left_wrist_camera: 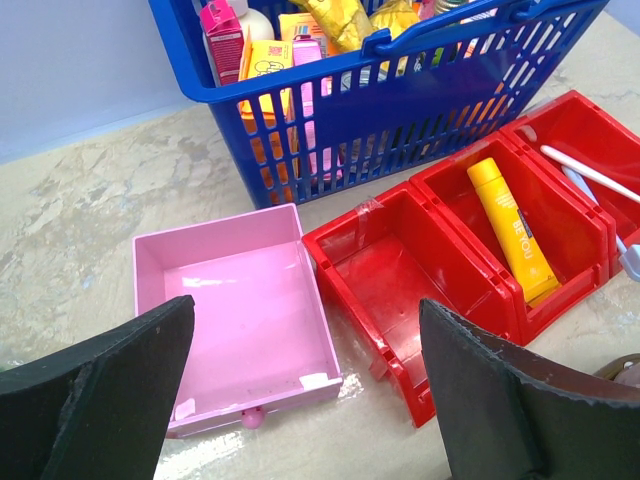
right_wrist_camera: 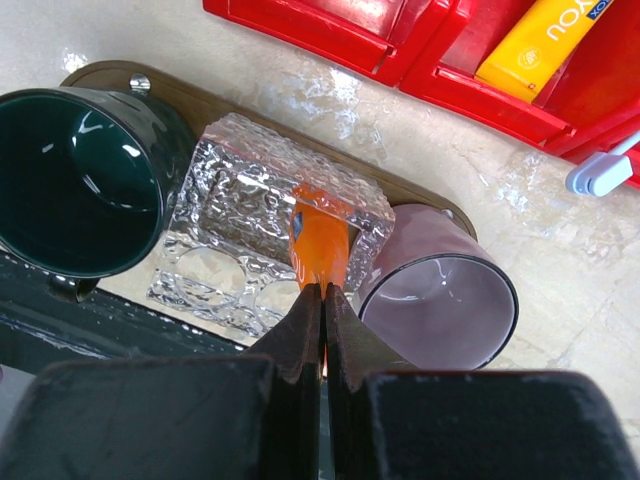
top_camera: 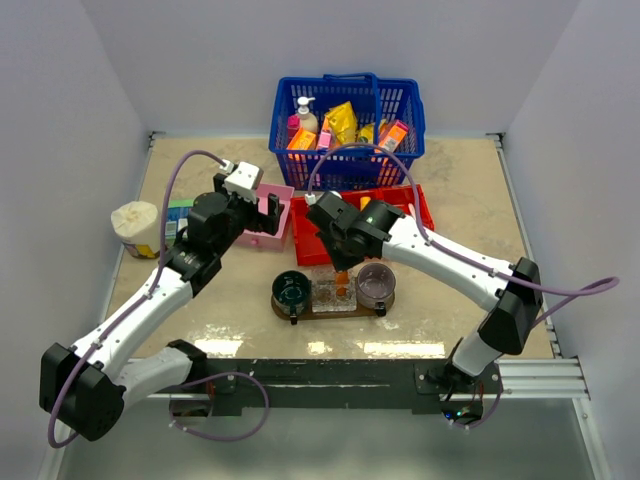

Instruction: Prepare toiletry sets of a toothbrush and toothpaste on the tray

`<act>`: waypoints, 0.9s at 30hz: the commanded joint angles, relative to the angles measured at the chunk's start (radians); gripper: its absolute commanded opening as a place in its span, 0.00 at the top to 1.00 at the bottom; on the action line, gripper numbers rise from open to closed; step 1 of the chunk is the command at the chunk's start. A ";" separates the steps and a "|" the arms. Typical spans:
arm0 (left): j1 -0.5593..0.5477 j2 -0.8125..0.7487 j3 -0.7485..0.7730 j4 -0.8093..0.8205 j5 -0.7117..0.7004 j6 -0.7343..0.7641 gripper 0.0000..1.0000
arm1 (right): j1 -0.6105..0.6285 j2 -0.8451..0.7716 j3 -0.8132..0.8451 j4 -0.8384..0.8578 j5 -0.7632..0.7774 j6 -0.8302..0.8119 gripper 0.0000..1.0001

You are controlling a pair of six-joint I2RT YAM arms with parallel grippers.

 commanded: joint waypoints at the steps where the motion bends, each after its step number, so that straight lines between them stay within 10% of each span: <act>1: 0.005 0.005 0.024 0.038 0.009 -0.004 0.02 | 0.005 -0.018 -0.011 0.040 0.034 0.019 1.00; 12: 0.005 0.008 0.026 0.040 0.020 -0.001 0.02 | 0.011 -0.019 -0.011 0.029 0.041 0.019 1.00; 27: 0.005 0.005 0.024 0.041 0.036 0.009 0.02 | 0.018 -0.024 0.001 0.026 0.063 0.018 0.56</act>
